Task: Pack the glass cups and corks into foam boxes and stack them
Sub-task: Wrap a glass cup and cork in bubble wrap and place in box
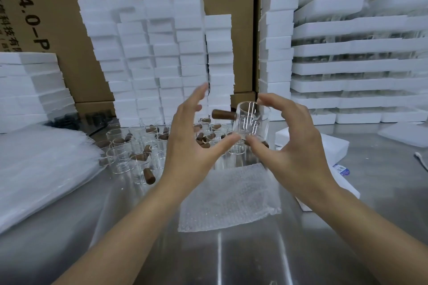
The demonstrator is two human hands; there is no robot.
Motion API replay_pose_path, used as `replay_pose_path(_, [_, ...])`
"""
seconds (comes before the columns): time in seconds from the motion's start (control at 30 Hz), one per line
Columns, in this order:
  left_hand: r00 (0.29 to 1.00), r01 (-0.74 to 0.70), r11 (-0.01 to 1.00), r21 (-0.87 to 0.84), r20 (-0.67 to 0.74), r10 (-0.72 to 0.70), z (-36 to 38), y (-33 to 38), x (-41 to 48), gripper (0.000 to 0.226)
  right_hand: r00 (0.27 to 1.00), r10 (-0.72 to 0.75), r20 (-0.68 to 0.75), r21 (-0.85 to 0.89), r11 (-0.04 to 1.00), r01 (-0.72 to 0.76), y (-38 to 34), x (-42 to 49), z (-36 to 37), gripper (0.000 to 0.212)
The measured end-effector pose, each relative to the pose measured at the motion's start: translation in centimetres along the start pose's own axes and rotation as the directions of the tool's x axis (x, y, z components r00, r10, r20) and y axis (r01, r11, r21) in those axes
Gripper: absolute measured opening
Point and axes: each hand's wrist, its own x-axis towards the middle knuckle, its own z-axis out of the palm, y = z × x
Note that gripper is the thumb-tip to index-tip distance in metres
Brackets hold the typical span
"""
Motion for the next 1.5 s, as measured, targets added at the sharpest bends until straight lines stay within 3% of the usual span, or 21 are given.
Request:
replay_pose_path(0.13, [0.968,-0.251,0.928,0.276,0.100,0.232,0.0,-0.8,0.2,0.080,0.989,-0.134,0.055,-0.125,0.982,0.140,0.0,-0.2,0.5,0.067])
replay_pose_path(0.27, [0.962,-0.270,0.925,0.267,0.100,0.252,0.3,-0.9,-0.2,0.068,0.973,-0.204,0.105,-0.108,0.971,0.215,0.0,-0.4,0.9,0.073])
replay_pose_path(0.33, [0.979,-0.194,0.964,0.182,0.101,0.178,0.2,-0.7,-0.2,0.065,0.973,-0.203,0.112,-0.072,0.975,0.211,-0.1,-0.3,1.0,0.075])
replay_pose_path(0.43, [0.993,0.007,0.997,-0.075,0.119,0.002,0.1,-0.2,0.0,0.061,0.991,-0.072,0.116,-0.004,0.997,0.073,-0.2,-0.1,0.8,0.085])
replay_pose_path(0.5, [0.972,0.201,0.920,-0.336,0.183,-0.146,0.2,0.3,0.3,0.057,0.986,0.058,0.154,0.103,0.992,-0.074,-0.3,-0.2,0.5,0.084])
replay_pose_path(0.57, [0.910,0.410,0.734,-0.542,0.305,-0.282,0.4,0.7,0.5,0.052,0.965,0.144,0.220,0.216,0.957,-0.192,-0.2,-0.4,0.5,0.076])
replay_pose_path(0.67, [0.844,0.533,0.589,-0.607,0.425,-0.327,1.1,0.9,0.3,0.042,0.947,0.187,0.261,0.281,0.924,-0.259,-0.2,-0.6,0.8,0.068])
replay_pose_path(0.73, [0.829,0.552,0.585,-0.595,0.467,-0.307,1.5,0.9,-0.1,0.039,0.952,0.198,0.233,0.319,0.909,-0.267,-0.3,-0.6,1.0,0.062])
replay_pose_path(0.8, [0.823,0.560,0.589,-0.582,0.476,-0.311,1.7,0.7,-0.3,0.051,0.962,0.199,0.184,0.321,0.913,-0.251,-0.3,-0.5,1.0,0.058])
replay_pose_path(0.87, [0.853,0.518,0.651,-0.555,0.392,-0.345,1.5,0.3,-0.3,0.067,0.975,0.170,0.145,0.302,0.931,-0.207,-0.2,-0.4,0.8,0.057])
replay_pose_path(0.9, [0.890,0.450,0.746,-0.491,0.317,-0.328,1.2,0.3,-0.2,0.073,0.979,0.147,0.140,0.267,0.947,-0.180,0.0,-0.3,0.6,0.057])
replay_pose_path(0.97, [0.969,0.195,0.957,-0.216,0.195,-0.153,0.6,-0.1,-0.2,0.078,0.979,0.073,0.191,0.106,0.990,-0.095,0.5,0.0,0.2,0.059])
replay_pose_path(1.0, [0.983,0.031,0.998,-0.051,0.185,-0.021,0.2,-0.5,-0.1,0.075,0.969,0.023,0.246,0.021,0.999,-0.029,0.9,0.1,0.0,0.060])
replay_pose_path(1.07, [0.962,-0.202,0.964,0.171,0.219,0.162,-0.2,-1.3,-0.1,0.065,0.935,-0.036,0.353,-0.065,0.996,0.063,1.5,0.2,-0.1,0.061])
replay_pose_path(1.2, [0.971,-0.208,0.935,0.287,0.179,0.161,-0.4,-2.1,-0.1,0.062,0.902,0.056,0.429,-0.090,0.996,-0.018,1.8,0.1,-0.2,0.066])
replay_pose_path(1.3, [0.971,-0.232,0.913,0.334,0.133,0.198,-0.3,-2.3,-0.1,0.063,0.892,0.201,0.405,-0.128,0.978,-0.162,2.0,0.2,-0.4,0.053])
replay_pose_path(1.5, [0.935,-0.355,0.864,0.356,0.155,0.320,0.1,-2.1,-0.5,0.062,0.865,0.220,0.451,-0.303,0.949,-0.083,2.3,0.5,-1.0,0.033])
